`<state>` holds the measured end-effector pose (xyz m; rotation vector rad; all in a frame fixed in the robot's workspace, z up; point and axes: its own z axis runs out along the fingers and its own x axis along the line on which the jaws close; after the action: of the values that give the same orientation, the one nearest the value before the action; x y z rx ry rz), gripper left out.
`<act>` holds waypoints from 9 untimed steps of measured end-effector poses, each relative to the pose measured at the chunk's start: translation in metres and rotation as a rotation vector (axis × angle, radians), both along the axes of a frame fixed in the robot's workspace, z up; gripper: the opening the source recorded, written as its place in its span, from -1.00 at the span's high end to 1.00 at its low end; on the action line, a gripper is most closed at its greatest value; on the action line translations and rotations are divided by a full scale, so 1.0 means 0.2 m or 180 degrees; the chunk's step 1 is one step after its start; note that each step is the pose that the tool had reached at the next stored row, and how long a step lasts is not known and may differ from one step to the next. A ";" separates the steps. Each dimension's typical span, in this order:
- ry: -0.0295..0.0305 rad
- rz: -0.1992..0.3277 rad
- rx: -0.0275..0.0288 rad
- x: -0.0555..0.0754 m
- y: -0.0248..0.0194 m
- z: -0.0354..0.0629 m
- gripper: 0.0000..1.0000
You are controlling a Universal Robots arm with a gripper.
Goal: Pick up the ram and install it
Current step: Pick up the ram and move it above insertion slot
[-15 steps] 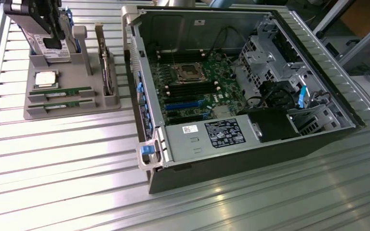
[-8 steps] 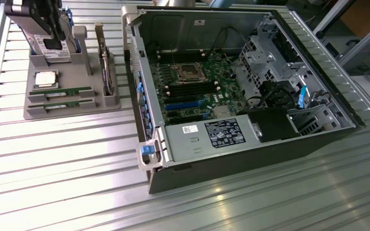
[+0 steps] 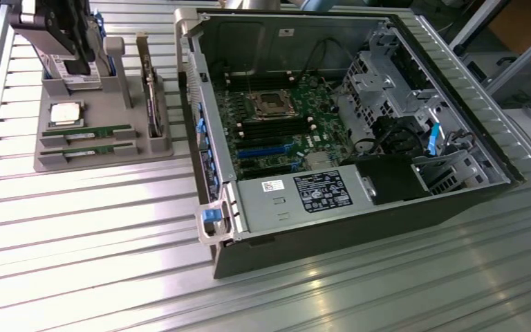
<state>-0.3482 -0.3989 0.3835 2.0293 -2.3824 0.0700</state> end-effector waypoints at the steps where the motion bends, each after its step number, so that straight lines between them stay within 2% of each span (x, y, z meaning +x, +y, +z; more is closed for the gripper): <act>1: 0.0000 0.0000 0.0000 0.00 0.000 -0.002 0.40; 9: 0.0000 0.0000 0.0000 0.00 0.000 -0.022 0.40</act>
<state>-0.3482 -0.3989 0.3791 2.0293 -2.3824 0.0700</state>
